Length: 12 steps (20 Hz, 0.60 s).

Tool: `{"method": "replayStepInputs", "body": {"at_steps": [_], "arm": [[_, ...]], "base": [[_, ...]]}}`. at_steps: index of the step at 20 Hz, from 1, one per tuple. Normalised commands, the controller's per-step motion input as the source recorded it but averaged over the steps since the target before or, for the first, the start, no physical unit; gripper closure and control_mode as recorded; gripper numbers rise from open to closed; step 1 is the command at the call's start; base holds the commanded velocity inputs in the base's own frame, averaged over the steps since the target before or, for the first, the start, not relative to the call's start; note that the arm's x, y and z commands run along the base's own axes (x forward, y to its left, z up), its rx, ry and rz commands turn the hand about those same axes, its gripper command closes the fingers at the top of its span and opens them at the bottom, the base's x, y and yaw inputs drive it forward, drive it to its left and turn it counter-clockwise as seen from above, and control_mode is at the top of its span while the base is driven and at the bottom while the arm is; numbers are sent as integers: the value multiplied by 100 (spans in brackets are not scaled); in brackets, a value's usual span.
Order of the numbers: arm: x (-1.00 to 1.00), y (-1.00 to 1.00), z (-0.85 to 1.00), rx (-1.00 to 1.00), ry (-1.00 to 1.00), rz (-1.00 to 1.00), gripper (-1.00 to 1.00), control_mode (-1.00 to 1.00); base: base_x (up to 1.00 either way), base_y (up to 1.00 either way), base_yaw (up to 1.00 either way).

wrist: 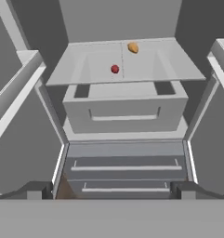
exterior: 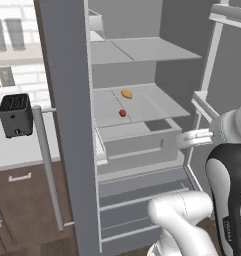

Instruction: Take the strawberry from the fridge and place it on top of the pancake, located on the dining counter.

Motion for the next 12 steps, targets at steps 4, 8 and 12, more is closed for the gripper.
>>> {"method": "replayStepInputs", "body": {"at_steps": [4, 8, 12], "arm": [[0, 0, 0, 0, 0, 0, -100, 100], [0, 0, 0, 0, 0, 0, -100, 100], [0, 0, 0, 0, 0, 0, -100, 100]], "base": [[86, 0, -2], [96, 15, -1], [90, 2, 0]]}}
